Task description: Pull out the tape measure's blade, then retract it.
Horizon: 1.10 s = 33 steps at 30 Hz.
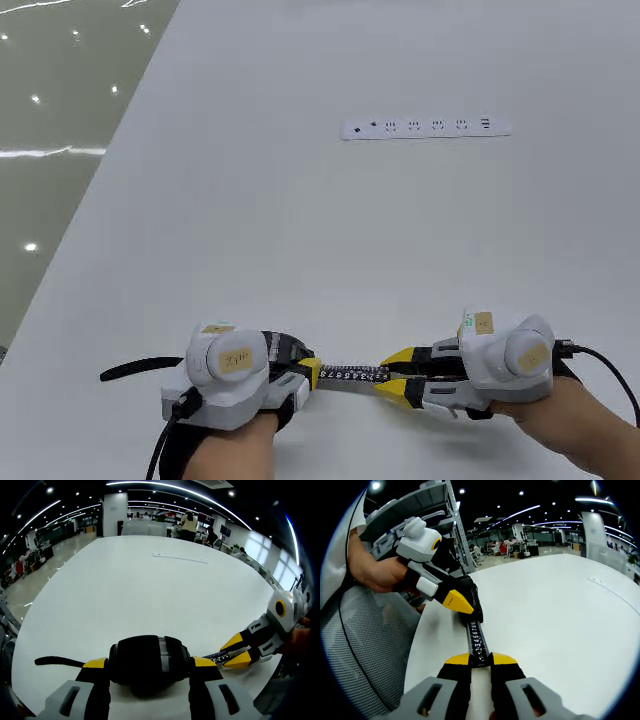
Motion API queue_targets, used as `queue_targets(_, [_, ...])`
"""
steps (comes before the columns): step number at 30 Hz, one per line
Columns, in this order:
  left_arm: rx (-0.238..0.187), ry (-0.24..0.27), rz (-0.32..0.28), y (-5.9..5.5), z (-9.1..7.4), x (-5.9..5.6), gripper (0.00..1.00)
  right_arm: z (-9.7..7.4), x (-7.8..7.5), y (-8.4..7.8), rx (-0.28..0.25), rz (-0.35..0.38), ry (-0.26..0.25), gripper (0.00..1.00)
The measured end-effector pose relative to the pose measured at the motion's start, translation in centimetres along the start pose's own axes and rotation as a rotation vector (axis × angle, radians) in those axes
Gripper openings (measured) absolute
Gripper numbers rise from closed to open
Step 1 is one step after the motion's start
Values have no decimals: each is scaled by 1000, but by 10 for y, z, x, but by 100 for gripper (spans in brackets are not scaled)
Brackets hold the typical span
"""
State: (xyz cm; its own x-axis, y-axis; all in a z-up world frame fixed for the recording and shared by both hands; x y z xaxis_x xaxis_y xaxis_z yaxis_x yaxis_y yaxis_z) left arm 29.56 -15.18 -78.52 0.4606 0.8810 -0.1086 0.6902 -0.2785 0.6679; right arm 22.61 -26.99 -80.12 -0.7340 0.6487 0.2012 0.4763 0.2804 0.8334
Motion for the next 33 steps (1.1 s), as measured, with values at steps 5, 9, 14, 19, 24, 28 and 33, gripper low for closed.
queue_targets(5, [9, -1, -8, 0, 0, 1, 59, 0, 0, 1, -8, 7, -4, 12])
queue_targets(9, [12, -2, -14, 0, 0, 1, 59, 2, -1, 1, -8, 5, -7, 12])
queue_targets(14, [15, -12, -34, 1, 0, 2, 59, 7, 0, 4, -24, 9, -7, 12])
queue_targets(19, [16, -26, -59, 2, -1, 4, 59, 15, 2, 11, -43, 16, -3, 12])
queue_targets(24, [21, -37, -70, 1, -1, 4, 58, 22, 4, 17, -57, 24, 1, 12])
queue_targets(28, [20, -46, -94, 1, -1, 4, 58, 26, 3, 20, -67, 22, 0, 12])
queue_targets(33, [20, -55, -99, 1, -1, 5, 59, 35, 6, 24, -76, 26, 7, 12])
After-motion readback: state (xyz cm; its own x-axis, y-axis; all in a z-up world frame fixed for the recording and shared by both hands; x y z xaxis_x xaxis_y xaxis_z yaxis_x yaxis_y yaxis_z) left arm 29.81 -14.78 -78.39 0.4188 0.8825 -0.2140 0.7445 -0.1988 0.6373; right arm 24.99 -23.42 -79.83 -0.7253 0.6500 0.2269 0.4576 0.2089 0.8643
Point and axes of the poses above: the centre of the closed fingertips' face, and the gripper's own axes: z roughly forward along the fingers, x roughly to its left, y roughly out of its top, the point moved 1 cm from there along -z, roughly backward along the fingers, and after that the axes turned 2 degrees about -y, right-handed, at the moved point
